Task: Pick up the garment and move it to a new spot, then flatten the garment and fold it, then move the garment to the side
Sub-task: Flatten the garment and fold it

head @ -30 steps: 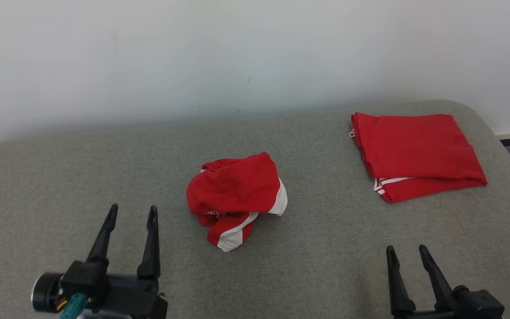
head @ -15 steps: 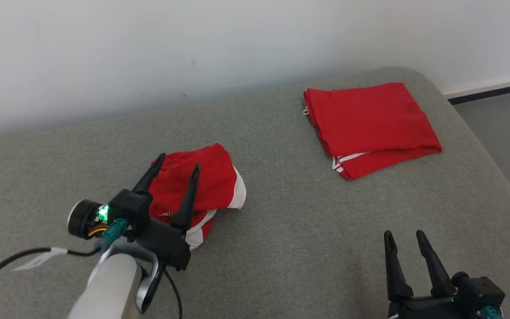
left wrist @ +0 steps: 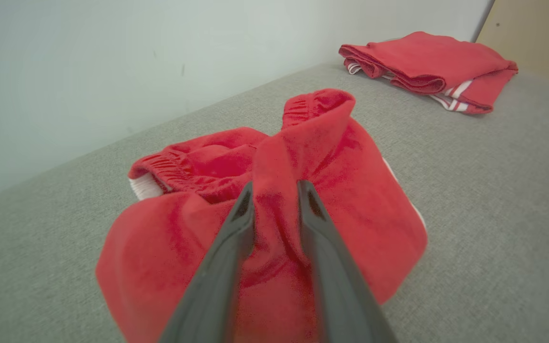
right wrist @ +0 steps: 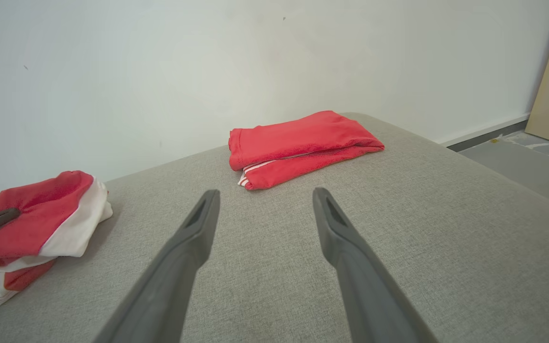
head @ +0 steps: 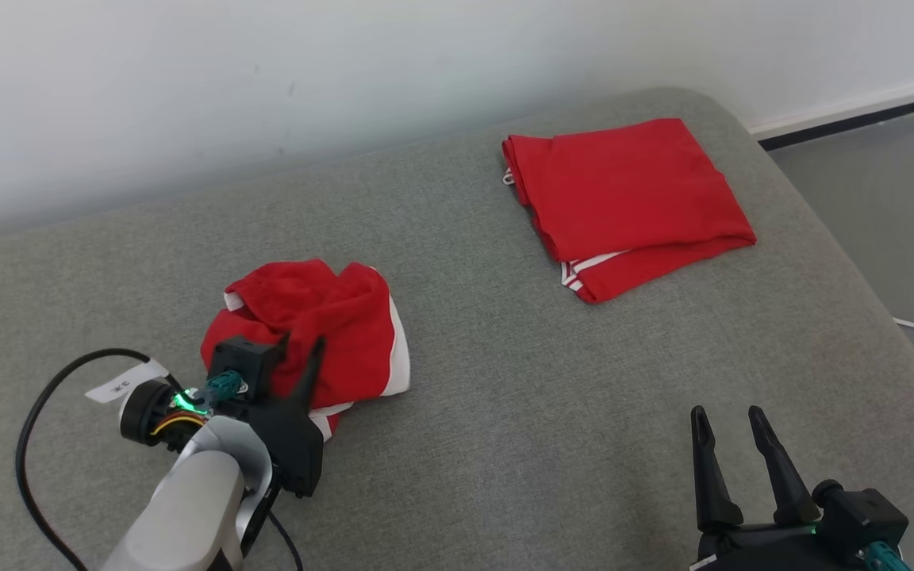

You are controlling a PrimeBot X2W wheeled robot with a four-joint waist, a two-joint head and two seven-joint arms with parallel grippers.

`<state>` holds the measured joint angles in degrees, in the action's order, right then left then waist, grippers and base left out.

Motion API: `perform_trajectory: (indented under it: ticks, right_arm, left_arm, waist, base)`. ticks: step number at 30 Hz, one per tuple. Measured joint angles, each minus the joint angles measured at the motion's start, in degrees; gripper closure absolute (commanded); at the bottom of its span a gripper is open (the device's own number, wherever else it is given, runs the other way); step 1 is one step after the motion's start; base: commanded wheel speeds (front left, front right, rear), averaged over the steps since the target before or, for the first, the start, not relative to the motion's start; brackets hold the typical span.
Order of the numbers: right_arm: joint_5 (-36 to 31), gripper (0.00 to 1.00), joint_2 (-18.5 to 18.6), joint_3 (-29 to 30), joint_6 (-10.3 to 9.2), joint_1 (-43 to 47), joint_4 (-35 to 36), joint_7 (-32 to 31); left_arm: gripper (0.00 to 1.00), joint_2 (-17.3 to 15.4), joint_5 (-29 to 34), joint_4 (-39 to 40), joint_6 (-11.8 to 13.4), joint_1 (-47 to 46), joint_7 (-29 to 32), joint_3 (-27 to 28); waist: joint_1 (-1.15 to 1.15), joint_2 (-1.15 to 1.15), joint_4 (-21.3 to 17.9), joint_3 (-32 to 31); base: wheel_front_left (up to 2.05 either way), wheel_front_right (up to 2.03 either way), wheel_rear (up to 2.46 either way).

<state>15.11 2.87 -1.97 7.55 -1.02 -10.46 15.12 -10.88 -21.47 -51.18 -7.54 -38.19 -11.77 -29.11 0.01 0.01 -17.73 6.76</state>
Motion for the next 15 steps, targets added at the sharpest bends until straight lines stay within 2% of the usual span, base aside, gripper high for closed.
perform_trajectory:
  ticks: [4, 8, 12, 15]
  right_arm:
    - [0.0, 0.0, 0.0, 0.1, 0.0, 0.0, 0.0, 0.0]
    - [-0.2, 0.0, 0.0, 1.1, 0.0, 0.4, 0.3, 0.0]
    - [-1.0, 0.0, 0.0, 1.8, 0.0, 2.0, 0.6, 0.0]
    - [-1.4, 0.0, 0.0, 1.9, 0.0, 2.4, 0.6, 0.0]
  left_arm:
    - [1.0, 0.5, -1.8, -1.2, 0.0, -1.1, -1.5, -2.0]
    - [1.0, 1.9, -3.1, 1.4, 0.0, -3.0, -2.8, -2.4]
    - [1.0, 3.2, -2.7, 10.3, 0.3, -4.0, -3.1, 0.0]
    - [1.0, 3.8, -1.7, 16.9, 0.5, -0.6, -3.3, 1.8]
  waist:
    - [0.0, 0.0, 0.8, -0.5]
    - [0.0, 0.0, 2.4, -1.1]
    - [0.0, 0.0, 5.1, -1.8]
    - [0.0, 0.0, 7.6, -2.4]
  base:
    - [0.0, 0.0, 0.0]
    - [0.0, 0.0, 0.0]
    - [0.0, 0.0, 0.0]
    - [0.0, 0.0, 0.0]
